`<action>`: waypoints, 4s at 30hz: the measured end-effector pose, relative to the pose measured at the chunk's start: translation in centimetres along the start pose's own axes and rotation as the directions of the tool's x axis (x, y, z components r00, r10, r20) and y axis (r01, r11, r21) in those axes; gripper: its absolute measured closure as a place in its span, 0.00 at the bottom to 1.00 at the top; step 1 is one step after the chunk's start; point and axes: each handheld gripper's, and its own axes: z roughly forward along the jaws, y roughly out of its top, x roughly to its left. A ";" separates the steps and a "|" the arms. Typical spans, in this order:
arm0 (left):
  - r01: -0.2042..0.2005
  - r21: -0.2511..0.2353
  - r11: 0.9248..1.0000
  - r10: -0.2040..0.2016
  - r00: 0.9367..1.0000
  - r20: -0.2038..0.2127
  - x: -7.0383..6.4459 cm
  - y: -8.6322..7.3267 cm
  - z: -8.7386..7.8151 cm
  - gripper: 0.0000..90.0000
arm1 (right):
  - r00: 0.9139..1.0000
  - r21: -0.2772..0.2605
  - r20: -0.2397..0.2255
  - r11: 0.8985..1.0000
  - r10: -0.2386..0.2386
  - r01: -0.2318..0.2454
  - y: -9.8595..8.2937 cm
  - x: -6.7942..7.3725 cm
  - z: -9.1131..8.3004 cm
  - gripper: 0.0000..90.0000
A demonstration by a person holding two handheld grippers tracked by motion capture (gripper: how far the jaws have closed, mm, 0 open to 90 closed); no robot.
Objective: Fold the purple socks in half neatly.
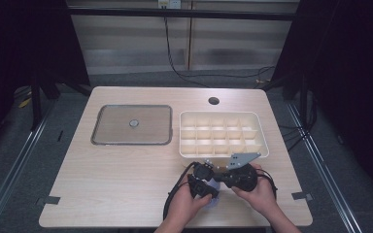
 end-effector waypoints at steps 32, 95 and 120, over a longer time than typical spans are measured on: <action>0.016 -0.015 1.000 -0.015 0.999 0.043 -0.3 -0.1 -1.9 0.83 | 0.999 0.029 0.018 0.999 0.032 -0.033 -1.7 -0.3 1.4 1.00; -0.036 0.018 0.999 0.038 0.995 -0.098 0.0 -0.9 -0.3 0.98 | 0.998 0.026 0.047 0.999 0.043 -0.044 -2.1 -1.1 1.0 1.00; -0.005 -0.017 1.000 0.004 0.999 -0.047 -0.2 0.9 -1.9 0.98 | 0.998 0.031 0.049 0.998 0.051 -0.052 -2.1 -1.1 0.9 1.00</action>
